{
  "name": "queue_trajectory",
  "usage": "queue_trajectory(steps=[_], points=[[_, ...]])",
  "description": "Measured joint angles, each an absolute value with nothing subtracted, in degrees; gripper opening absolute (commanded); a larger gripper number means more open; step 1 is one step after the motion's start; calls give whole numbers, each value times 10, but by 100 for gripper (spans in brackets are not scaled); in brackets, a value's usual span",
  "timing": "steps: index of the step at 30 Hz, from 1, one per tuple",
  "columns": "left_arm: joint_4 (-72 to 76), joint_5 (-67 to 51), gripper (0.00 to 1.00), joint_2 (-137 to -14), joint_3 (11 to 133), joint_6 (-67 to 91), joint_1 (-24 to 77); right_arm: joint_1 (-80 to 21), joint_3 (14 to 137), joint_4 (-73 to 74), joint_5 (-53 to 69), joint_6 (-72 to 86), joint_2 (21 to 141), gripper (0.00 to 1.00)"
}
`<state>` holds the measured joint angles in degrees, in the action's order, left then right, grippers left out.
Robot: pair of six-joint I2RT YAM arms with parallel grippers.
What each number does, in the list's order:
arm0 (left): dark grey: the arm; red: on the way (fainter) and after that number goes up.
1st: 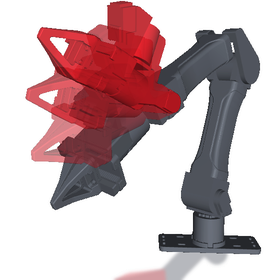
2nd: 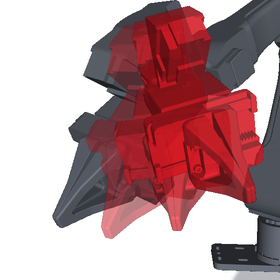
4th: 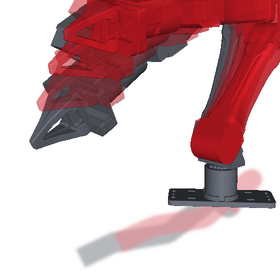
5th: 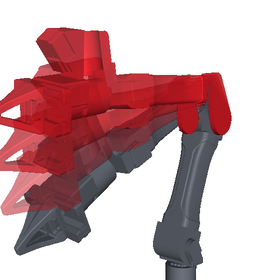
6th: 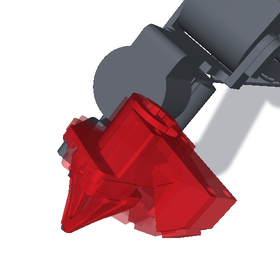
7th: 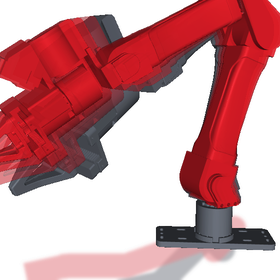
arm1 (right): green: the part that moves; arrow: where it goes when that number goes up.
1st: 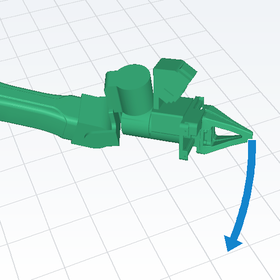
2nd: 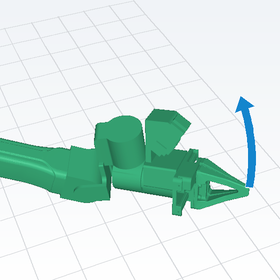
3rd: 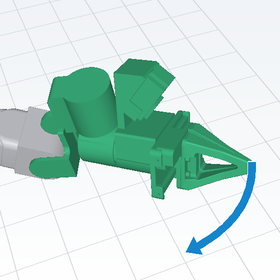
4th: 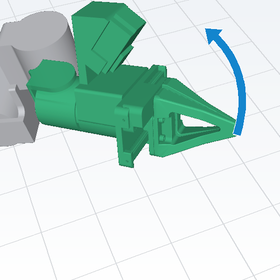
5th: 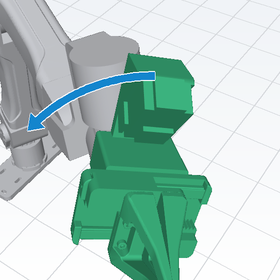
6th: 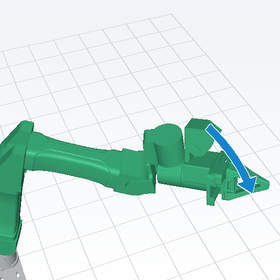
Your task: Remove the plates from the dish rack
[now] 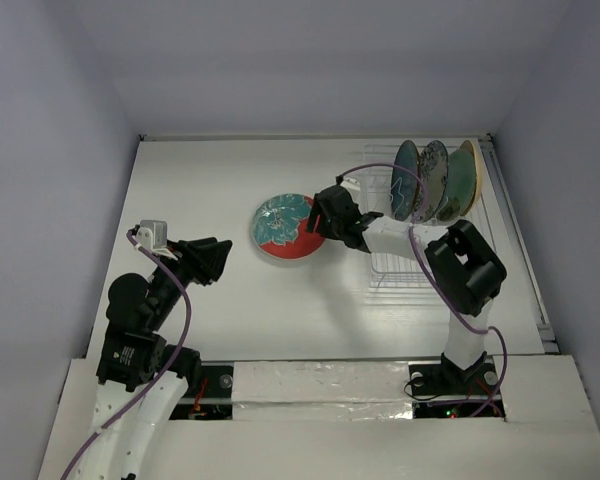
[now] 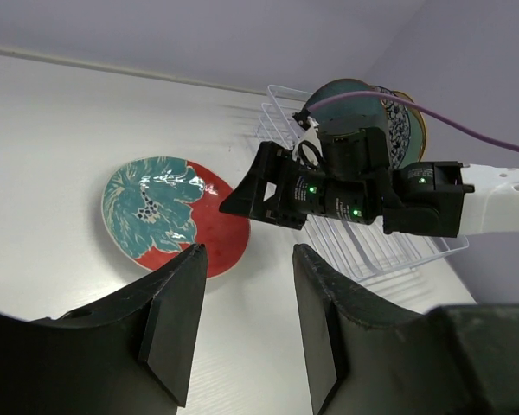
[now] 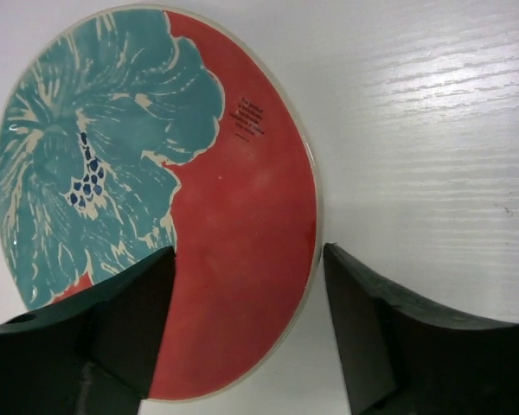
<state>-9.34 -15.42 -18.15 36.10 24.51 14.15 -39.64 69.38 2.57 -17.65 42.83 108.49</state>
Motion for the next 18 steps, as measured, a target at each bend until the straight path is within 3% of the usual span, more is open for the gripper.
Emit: queue_trajectory(steps=[4, 7, 8, 9, 11, 12, 15, 16, 17, 18], points=[[-93, -154, 41, -182, 361, 245, 142, -397, 694, 28, -181, 413, 1075, 92], [-93, -154, 41, -182, 361, 245, 142, -397, 694, 41, -189, 392, 1037, 92], [-93, -154, 41, -182, 361, 245, 142, -397, 694, 48, -193, 384, 1018, 87], [-93, -154, 41, -182, 361, 245, 142, -397, 694, 55, -200, 375, 996, 59], [-93, -154, 41, -182, 361, 245, 142, -397, 694, 66, -228, 350, 943, 17], [-93, -154, 41, -182, 361, 245, 142, -395, 694, 74, -245, 340, 917, 0], [-93, -154, 39, -182, 361, 245, 142, -382, 705, 104, -309, 302, 838, 0], [-93, -154, 37, -182, 361, 245, 142, -370, 710, 112, -327, 288, 818, 6], [-93, -154, 35, -182, 361, 245, 142, -354, 717, 123, -344, 275, 801, 18], [-93, -155, 34, -182, 361, 245, 142, -336, 724, 133, -358, 264, 790, 53]])
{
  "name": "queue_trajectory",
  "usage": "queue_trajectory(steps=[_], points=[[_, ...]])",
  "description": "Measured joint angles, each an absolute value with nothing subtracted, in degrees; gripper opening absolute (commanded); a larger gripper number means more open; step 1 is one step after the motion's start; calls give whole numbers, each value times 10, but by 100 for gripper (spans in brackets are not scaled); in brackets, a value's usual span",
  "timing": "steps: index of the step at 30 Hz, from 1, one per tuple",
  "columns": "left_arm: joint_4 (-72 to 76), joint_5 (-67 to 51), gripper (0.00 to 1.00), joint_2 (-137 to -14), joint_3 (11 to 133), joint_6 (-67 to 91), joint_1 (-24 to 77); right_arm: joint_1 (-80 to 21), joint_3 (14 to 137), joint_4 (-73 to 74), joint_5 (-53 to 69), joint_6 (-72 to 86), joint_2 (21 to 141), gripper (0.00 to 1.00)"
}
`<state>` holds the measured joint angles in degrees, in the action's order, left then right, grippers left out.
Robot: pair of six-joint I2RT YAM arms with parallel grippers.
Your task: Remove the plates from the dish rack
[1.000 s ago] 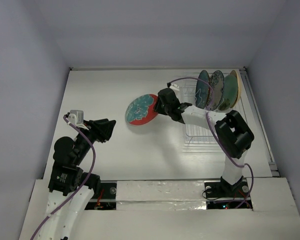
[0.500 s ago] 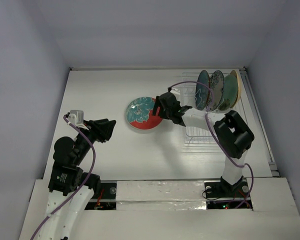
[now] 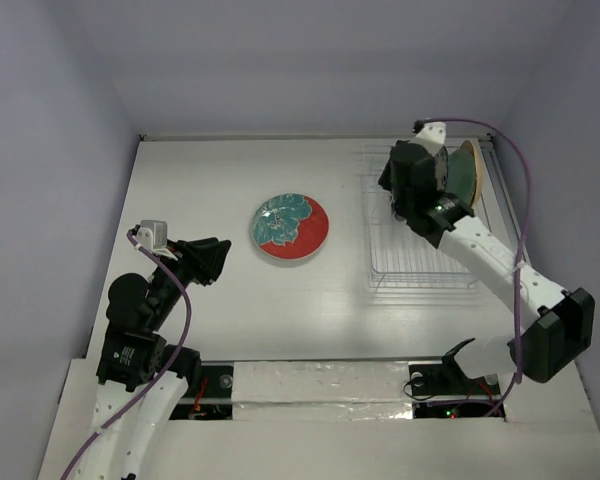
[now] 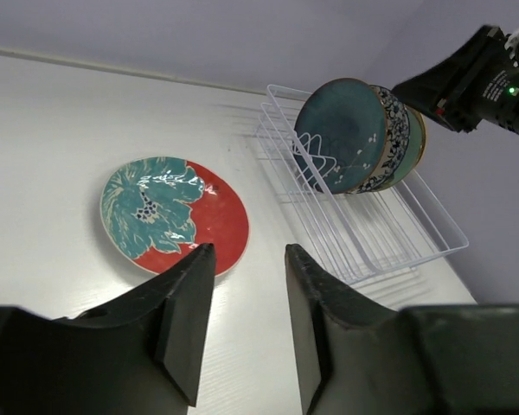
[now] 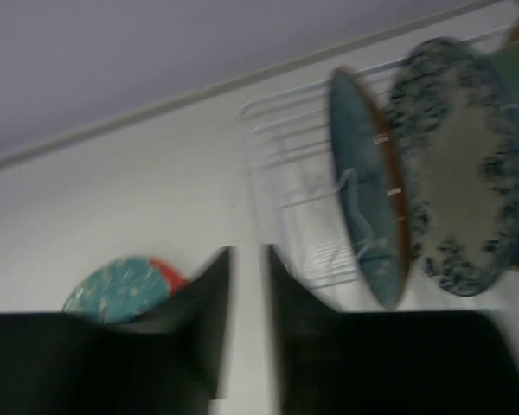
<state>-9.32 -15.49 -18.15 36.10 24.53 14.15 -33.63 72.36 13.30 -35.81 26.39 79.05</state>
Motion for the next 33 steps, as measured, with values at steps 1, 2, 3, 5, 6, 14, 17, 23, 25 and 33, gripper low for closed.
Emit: queue_trajectory(steps=[1, 2, 3, 5, 6, 14, 17, 23, 25, 33], points=[[-93, -156, 33, -182, 361, 245, 142, -315, 730, 143, -370, 253, 784, 68], [-93, -156, 33, -182, 361, 245, 142, -296, 735, 154, -381, 238, 783, 78], [-93, -156, 33, -182, 361, 245, 142, -279, 738, 165, -389, 228, 785, 86], [-93, -157, 33, -182, 361, 245, 142, -251, 742, 191, -401, 207, 800, 87], [-93, -157, 33, -182, 361, 245, 142, -242, 742, 200, -404, 198, 812, 86], [-93, -156, 33, -182, 361, 245, 142, -205, 783, 258, -404, 146, 925, 54], [-93, -157, 33, -182, 361, 245, 142, -197, 818, 267, -407, 132, 957, 37], [-93, -158, 33, -181, 361, 245, 142, -197, 863, 283, -416, 92, 970, 3], [-93, -158, 33, -180, 361, 245, 142, -197, 863, 301, -421, 67, 970, 0], [-93, -158, 33, -177, 361, 245, 142, -200, 872, 311, -424, 42, 970, 0]])
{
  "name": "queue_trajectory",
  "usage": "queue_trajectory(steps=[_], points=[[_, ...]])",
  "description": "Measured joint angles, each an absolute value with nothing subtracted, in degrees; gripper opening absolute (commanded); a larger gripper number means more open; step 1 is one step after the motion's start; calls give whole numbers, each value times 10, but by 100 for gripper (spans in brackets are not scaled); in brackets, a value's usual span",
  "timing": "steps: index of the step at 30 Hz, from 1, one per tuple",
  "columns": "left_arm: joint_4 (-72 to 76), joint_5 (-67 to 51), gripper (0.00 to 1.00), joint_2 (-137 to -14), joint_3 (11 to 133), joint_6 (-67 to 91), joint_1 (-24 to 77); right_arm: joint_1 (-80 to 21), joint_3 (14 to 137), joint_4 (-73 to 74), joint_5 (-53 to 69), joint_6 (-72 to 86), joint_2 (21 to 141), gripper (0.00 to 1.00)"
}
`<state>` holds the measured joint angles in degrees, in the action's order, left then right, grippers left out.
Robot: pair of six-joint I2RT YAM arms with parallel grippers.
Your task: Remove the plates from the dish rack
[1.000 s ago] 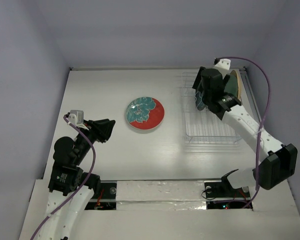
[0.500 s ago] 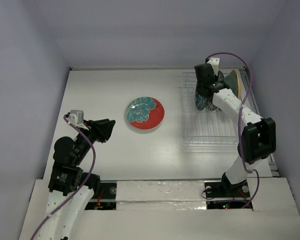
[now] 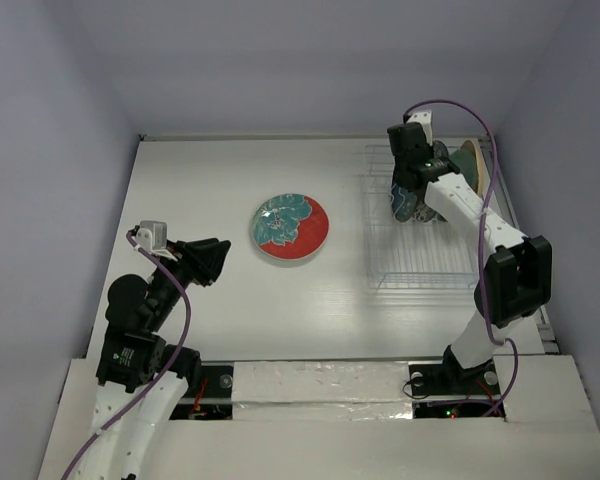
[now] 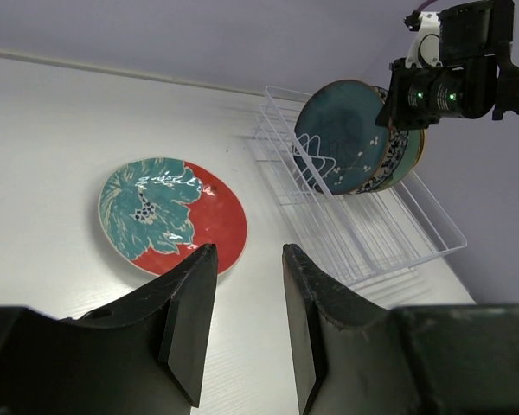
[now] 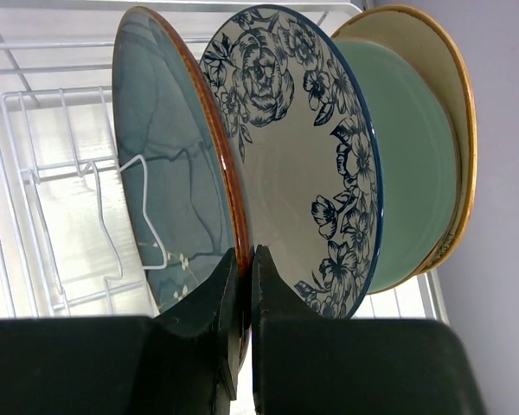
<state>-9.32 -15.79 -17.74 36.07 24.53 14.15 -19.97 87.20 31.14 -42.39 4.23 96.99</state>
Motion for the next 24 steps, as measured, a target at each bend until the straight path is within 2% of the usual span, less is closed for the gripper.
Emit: queue_trajectory(steps=[7, 17, 20, 24], points=[[-93, -158, 33, -175, 361, 245, 142, -210, 918, 353, -447, 17, 958, 0], [-93, -158, 33, -174, 361, 245, 142, -232, 962, 358, -495, 4, 843, 0], [-93, -158, 34, -174, 361, 245, 142, -245, 941, 350, -451, 40, 788, 0], [-93, -157, 34, -174, 361, 246, 142, -254, 850, 296, -328, 120, 707, 0]])
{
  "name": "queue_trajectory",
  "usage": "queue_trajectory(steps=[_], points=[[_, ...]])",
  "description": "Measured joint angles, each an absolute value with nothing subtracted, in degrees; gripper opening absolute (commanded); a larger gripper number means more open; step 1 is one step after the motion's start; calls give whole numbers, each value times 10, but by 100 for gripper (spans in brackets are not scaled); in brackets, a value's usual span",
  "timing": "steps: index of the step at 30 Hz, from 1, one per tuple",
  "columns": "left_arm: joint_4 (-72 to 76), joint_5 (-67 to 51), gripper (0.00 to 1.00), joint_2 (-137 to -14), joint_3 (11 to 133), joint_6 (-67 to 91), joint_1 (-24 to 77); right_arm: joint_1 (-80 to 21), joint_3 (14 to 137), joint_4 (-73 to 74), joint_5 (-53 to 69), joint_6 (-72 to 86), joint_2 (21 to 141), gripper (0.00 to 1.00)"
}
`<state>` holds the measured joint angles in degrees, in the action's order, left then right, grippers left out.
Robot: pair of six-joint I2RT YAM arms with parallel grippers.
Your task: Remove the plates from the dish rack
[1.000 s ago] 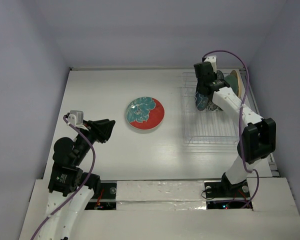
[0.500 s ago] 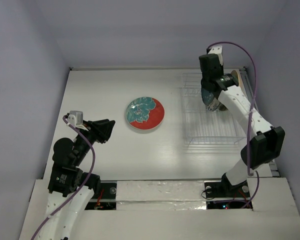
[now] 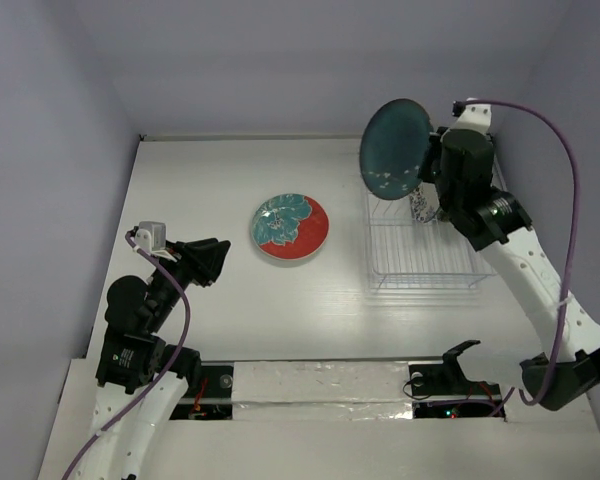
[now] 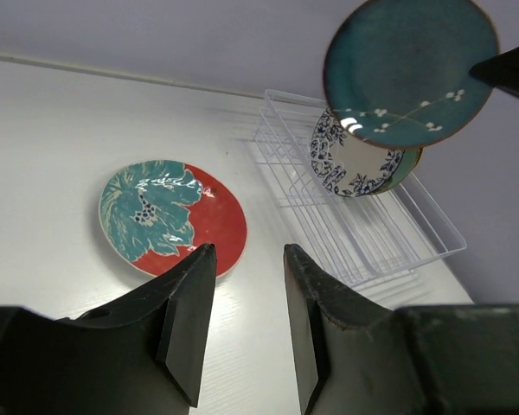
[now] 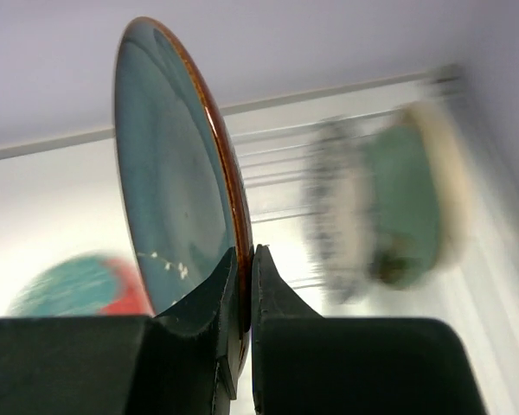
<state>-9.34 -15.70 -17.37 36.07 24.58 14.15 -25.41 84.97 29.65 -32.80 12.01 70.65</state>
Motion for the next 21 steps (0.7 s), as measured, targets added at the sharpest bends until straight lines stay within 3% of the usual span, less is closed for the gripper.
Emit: queue_trajectory(steps=[4, 8, 21], points=[[-94, -150, 36, -174, 361, 248, 142, -257, 758, 205, -181, 212, 706, 0], [-95, -143, 43, -174, 361, 250, 142, -275, 722, 126, -69, 291, 799, 0], [-97, -135, 49, -174, 361, 253, 137, -317, 692, 3, 30, 411, 966, 0]])
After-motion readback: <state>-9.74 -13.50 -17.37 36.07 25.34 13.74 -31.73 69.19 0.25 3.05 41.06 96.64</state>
